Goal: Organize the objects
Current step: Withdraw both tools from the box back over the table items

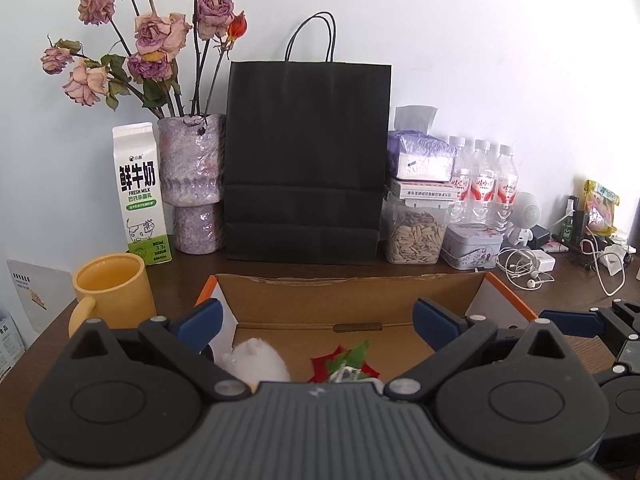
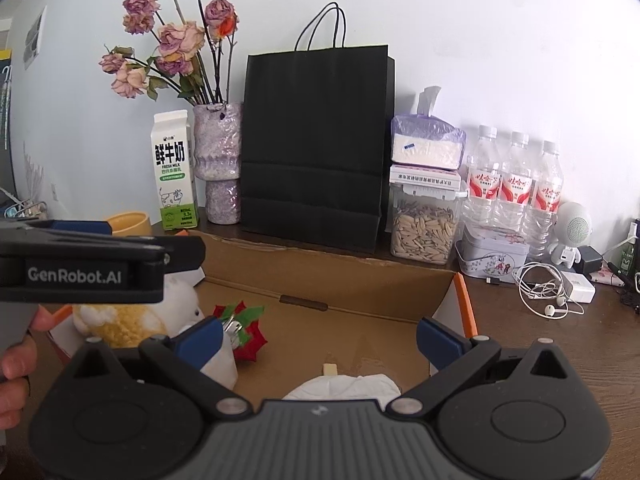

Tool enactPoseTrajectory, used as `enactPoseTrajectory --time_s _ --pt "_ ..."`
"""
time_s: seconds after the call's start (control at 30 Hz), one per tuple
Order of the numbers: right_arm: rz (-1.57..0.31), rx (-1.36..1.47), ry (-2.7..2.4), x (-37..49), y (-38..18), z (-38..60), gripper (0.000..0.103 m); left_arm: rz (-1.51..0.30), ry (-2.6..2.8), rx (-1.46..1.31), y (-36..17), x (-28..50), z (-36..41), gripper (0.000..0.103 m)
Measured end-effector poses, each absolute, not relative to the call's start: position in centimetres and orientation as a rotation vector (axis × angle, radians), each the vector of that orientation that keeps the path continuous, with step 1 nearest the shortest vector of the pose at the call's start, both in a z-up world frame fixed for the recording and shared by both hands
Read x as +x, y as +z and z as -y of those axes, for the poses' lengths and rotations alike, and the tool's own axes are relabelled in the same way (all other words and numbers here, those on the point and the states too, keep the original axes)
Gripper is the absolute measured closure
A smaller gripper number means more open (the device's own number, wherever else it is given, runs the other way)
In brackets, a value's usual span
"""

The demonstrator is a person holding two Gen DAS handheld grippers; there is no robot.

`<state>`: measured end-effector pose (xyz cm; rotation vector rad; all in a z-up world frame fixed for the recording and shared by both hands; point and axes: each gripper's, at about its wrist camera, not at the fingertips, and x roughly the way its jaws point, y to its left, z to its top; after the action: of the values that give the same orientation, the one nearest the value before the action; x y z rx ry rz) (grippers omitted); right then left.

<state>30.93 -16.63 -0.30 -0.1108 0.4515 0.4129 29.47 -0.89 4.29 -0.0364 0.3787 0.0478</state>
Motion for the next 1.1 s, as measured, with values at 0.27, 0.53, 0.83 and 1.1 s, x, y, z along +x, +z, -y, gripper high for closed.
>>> enactPoseTrajectory --time_s 0.27,0.53,0.83,1.1 --pt "-0.419 -0.107 0.417 28.7 0.6 16.7 0.0 -0.346 0.063 -0.06 5.4 26.4 0.6 0.0" --pt "-0.397 -0.101 0.425 24.6 1.3 17.6 0.0 -0.349 0.065 -0.082 5.8 21.8 0.4 0.0" --pt "-0.411 -0.092 0.444 19.3 0.9 18.9 0.0 -0.371 0.086 -0.067 5.4 16.6 0.0 0.0" --pt "-0.464 -0.107 0.449 15.2 -0.6 19.6 0.0 -0.416 0.104 -0.052 4.0 13.0 -0.5 0.0"
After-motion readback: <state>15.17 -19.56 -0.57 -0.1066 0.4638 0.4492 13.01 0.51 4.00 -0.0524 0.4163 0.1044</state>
